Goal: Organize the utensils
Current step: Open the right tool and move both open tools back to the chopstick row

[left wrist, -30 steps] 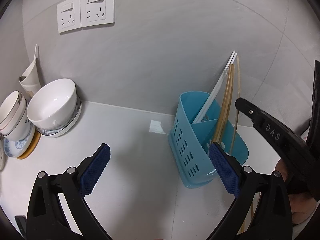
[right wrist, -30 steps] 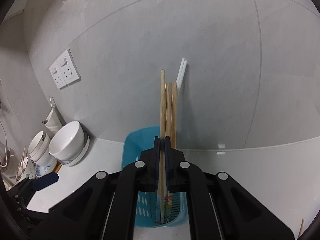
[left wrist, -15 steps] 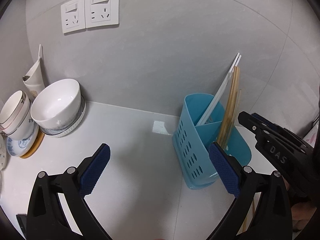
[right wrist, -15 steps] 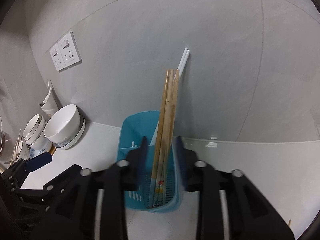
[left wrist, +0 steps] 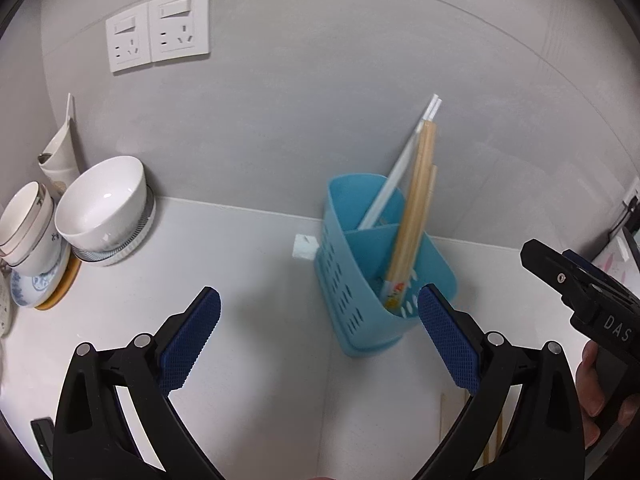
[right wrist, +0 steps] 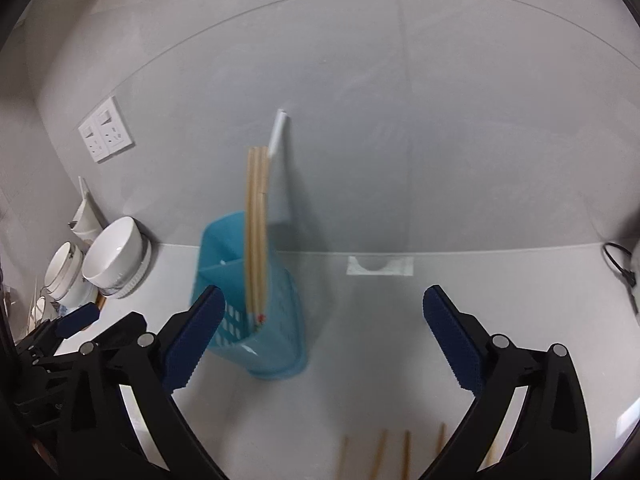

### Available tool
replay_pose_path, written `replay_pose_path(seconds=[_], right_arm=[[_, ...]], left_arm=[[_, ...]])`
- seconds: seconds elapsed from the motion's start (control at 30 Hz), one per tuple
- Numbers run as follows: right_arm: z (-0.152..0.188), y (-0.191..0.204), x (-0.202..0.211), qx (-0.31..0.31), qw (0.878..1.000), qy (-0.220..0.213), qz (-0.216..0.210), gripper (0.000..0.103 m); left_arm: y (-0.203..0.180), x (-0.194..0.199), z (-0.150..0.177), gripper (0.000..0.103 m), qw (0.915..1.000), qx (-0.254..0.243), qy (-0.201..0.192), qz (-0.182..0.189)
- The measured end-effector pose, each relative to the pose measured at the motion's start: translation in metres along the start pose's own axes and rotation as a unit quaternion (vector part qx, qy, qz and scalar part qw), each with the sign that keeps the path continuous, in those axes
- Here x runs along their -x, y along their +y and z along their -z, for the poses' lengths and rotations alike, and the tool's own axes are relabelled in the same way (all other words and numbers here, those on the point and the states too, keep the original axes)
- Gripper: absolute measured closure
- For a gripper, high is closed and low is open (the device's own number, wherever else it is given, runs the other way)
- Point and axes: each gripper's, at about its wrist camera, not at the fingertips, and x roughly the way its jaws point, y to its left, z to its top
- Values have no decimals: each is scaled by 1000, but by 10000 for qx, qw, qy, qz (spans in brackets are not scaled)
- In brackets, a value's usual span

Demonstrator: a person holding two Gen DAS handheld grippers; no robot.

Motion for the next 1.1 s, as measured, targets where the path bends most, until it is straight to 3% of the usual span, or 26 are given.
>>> replay_pose_path(seconds=[0.6,0.97,1.1], right_arm=[[86,-100,61,-418,9931,401,1019,8],[141,-128,64,-615,9839,961,1378,8],[159,-133,61,-685,9808,1200,1379,13]], left_arm=[[-65,-9,67,6,9937,-534,883,426],[-93,-27,120,6,9842,-814,1492,501],[-101,-34,141,6,9800,-892,1727,424]])
